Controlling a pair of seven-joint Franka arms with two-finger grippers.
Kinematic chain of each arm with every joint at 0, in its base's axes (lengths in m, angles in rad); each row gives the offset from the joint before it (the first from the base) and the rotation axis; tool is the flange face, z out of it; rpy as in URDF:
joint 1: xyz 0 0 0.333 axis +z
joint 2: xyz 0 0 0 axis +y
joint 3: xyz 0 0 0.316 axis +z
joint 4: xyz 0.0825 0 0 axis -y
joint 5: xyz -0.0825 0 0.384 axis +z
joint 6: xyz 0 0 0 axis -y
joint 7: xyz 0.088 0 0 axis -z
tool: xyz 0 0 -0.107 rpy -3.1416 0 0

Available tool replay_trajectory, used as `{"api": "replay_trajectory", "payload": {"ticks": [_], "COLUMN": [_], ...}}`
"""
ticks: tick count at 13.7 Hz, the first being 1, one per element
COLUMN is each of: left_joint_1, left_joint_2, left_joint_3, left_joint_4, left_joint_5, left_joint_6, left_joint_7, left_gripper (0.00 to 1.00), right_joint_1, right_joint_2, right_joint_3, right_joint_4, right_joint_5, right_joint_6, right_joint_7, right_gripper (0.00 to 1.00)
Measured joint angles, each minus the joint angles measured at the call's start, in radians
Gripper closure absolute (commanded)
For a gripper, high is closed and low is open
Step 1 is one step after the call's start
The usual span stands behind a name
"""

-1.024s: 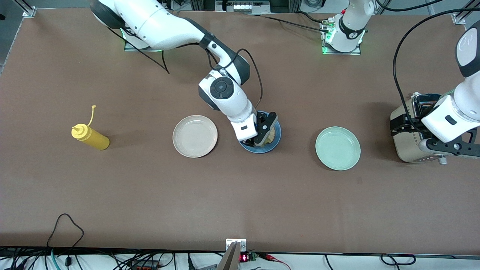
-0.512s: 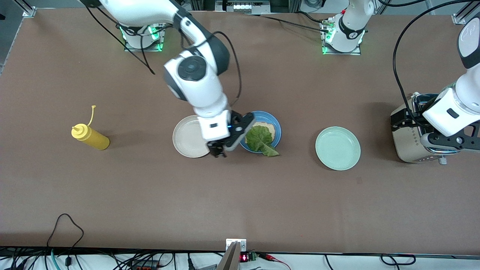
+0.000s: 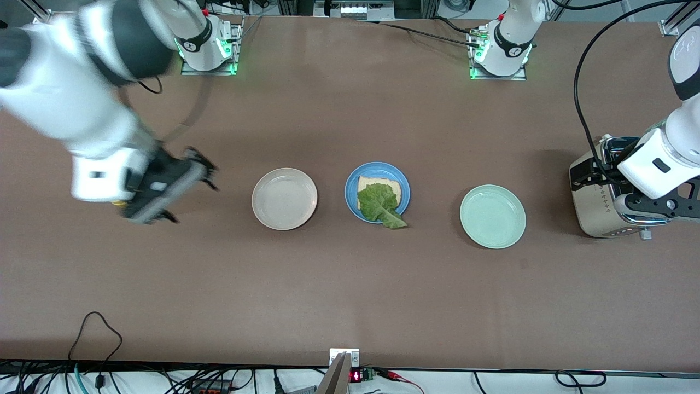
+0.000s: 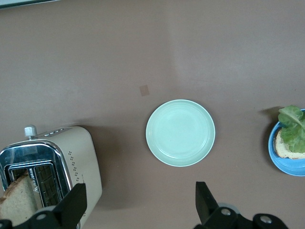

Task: Make sandwich in blue plate with both arms
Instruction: 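Reach the right gripper to the yellow mustard bottle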

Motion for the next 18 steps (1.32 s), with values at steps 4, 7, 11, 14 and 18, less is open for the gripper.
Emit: {"api": "replay_trajectory", "payload": {"ticks": [4, 7, 11, 14, 18], "left_joint_1": [0.0, 0.0, 0.0, 0.0, 0.0], "left_joint_2": [0.0, 0.0, 0.0, 0.0, 0.0], "left_joint_3": [0.0, 0.0, 0.0, 0.0, 0.0], "left_joint_4": [0.0, 0.0, 0.0, 0.0, 0.0], "left_joint_5": [0.0, 0.0, 0.0, 0.0, 0.0], "left_joint_6": [0.0, 0.0, -0.001, -0.001, -0.002], "left_joint_7": [0.0, 0.0, 0.0, 0.0, 0.0], "left_gripper": [0.0, 0.0, 0.0, 0.0, 0.0], "right_joint_1": [-0.338, -0.559, -0.729, -0.815, -0.881], "right_joint_2": [-0.028, 0.02, 0.187, 0.365, 0.562], "right_joint_3": [-0.007, -0.01, -0.01, -0.01, -0.008], "right_joint_4": [-0.077, -0.155, -0.177, -0.179, -0.144], "right_joint_5": [0.342, 0.54, 0.702, 0.784, 0.807], "right_joint_6": [-0.122, -0.215, -0.308, -0.361, -0.408], "right_joint_7": [-0.507, -0.882, -1.23, -1.479, -1.709], "right_gripper": [0.0, 0.0, 0.0, 0.0, 0.0]}}
